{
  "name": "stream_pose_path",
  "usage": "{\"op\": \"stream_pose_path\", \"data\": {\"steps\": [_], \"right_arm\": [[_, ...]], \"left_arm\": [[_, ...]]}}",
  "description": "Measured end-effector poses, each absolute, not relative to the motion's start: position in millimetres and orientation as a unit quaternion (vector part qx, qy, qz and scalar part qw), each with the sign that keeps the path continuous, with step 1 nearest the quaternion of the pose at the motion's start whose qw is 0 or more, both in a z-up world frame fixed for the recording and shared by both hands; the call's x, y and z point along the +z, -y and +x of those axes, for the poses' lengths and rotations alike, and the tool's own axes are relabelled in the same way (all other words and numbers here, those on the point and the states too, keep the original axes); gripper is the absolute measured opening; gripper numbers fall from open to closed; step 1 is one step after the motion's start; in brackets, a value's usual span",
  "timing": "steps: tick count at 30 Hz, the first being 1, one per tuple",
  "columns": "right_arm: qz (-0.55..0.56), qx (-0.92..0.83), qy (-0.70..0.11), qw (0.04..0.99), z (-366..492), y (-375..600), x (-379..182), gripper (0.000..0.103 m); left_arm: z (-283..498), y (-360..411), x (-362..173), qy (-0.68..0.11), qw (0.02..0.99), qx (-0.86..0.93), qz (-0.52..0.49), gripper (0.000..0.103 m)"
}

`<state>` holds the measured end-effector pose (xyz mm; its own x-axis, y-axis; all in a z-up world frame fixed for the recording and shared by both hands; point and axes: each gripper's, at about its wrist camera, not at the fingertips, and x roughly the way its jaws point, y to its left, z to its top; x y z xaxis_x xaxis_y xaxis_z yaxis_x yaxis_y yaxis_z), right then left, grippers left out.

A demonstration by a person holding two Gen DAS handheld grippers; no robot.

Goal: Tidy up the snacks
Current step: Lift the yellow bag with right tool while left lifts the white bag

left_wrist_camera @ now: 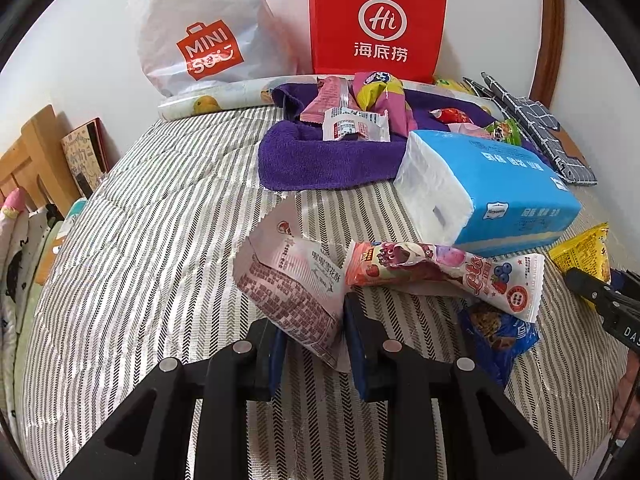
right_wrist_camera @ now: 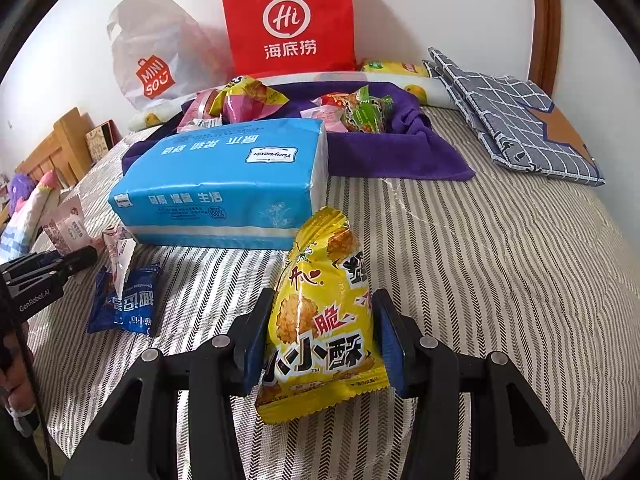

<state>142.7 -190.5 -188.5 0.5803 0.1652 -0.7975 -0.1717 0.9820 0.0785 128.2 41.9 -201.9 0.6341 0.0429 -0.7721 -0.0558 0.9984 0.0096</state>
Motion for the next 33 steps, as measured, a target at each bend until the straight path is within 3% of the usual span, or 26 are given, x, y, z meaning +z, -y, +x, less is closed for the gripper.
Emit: {"op": "stream_pose_path", "data": {"steps": [12, 17, 23, 33], "right_arm": [[-0.010, 0.094, -0.449, 0.889, 144, 190, -190, 0.049], [-0.010, 0.087, -0.446, 0.891, 144, 192, -188, 0.047], [0.002, 0.082, -0.434, 0.897, 134, 198, -179, 0.044], [0.024, 0.097, -0.404, 0.909, 137, 207, -132, 0.044]], "left_arm": [[128, -41, -202, -0.426, 0.904, 0.027, -0.011, 0.025], [128, -44, -202, -0.425, 0.905, 0.022, -0.020, 0.019], [128, -47, -199, -0.432, 0.901, 0.014, -0.034, 0.018], [125, -65, -178, -0.434, 0.898, 0.002, -0.073, 0.018]]}}
